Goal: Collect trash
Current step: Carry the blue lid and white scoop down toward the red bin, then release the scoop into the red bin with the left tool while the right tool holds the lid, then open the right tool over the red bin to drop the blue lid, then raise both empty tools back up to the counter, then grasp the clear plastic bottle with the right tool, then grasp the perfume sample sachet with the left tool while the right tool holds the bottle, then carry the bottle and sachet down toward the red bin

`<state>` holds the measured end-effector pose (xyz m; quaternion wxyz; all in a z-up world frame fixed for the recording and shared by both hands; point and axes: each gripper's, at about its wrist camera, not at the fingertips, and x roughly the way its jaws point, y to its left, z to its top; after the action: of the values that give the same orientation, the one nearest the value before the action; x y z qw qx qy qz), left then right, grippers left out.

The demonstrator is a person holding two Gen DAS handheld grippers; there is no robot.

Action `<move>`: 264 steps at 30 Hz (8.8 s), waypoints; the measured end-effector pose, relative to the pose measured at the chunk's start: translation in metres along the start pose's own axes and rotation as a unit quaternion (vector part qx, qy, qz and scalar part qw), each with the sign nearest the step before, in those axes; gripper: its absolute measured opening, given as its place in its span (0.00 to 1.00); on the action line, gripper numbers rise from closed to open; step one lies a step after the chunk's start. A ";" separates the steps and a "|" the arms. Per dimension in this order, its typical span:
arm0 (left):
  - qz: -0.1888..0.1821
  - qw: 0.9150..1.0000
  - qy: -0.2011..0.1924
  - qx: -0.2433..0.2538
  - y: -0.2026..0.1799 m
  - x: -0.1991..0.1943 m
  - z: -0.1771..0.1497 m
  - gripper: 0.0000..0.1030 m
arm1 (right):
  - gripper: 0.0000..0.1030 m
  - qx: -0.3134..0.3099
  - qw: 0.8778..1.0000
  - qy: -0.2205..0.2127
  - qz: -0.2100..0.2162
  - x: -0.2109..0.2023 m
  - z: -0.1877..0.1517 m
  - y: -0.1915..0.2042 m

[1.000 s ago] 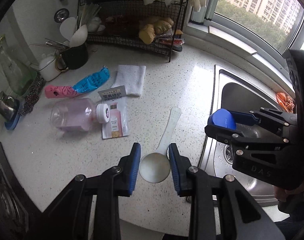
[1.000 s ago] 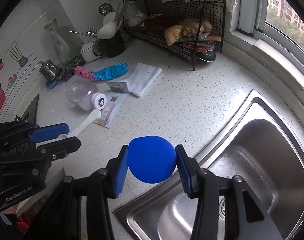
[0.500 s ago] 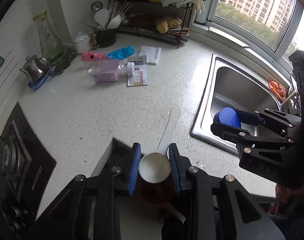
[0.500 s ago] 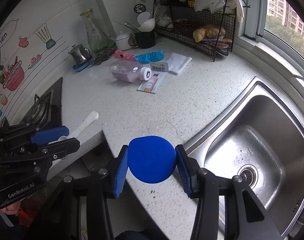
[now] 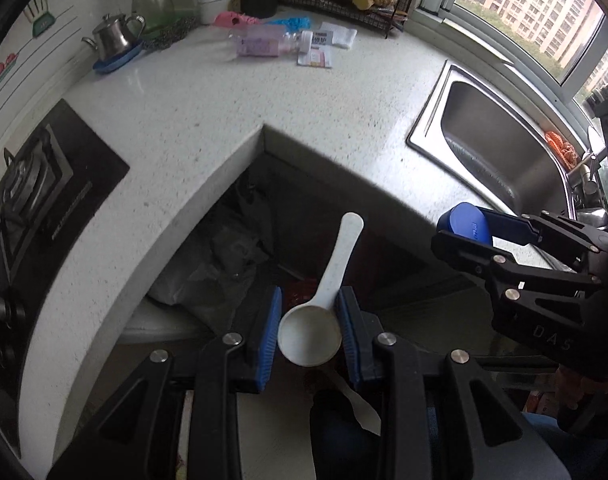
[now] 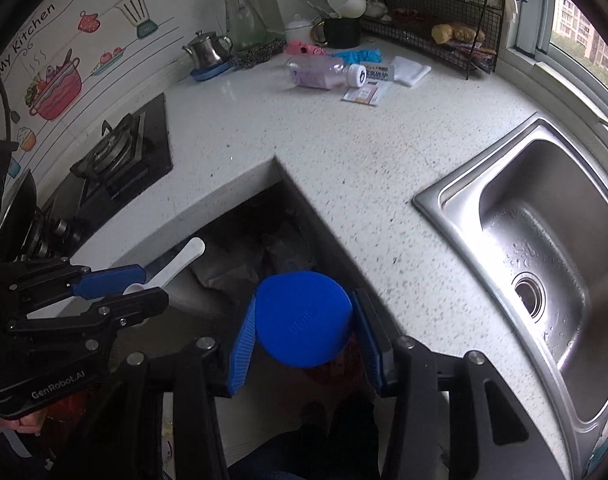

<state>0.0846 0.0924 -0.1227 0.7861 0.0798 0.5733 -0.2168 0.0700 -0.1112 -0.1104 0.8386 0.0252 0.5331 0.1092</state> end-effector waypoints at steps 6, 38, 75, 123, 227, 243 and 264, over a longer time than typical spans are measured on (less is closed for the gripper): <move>-0.005 0.999 0.039 -0.035 0.020 0.038 -0.037 0.26 | 0.42 -0.011 0.999 0.037 0.006 0.040 -0.028 0.013; -0.060 0.994 0.091 -0.013 0.015 0.244 -0.076 0.54 | 0.42 0.042 0.995 0.073 -0.053 0.175 -0.113 -0.031; 0.017 0.994 0.067 -0.082 0.073 0.215 -0.111 1.00 | 0.87 -0.026 0.993 0.112 -0.033 0.226 -0.105 0.004; 0.087 0.986 -0.142 -0.033 0.023 -0.053 0.117 1.00 | 0.99 -0.066 0.996 -0.065 -0.014 -0.009 0.115 -0.010; -0.030 0.977 0.003 0.211 -0.004 0.185 0.431 1.00 | 0.69 0.046 0.998 -0.007 -0.047 0.109 0.290 -0.195; -0.048 0.965 0.049 0.255 -0.007 0.226 0.418 0.03 | 0.69 0.056 0.997 -0.002 -0.046 0.114 0.299 -0.193; -0.031 0.990 -0.042 0.133 0.018 0.091 0.353 0.00 | 0.69 0.010 0.999 -0.034 -0.033 0.066 0.264 -0.127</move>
<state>0.4212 -0.0463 -0.0940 0.7850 0.1568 0.5076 -0.3187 0.3546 -0.2017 -0.0752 0.8591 0.0192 0.5058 0.0753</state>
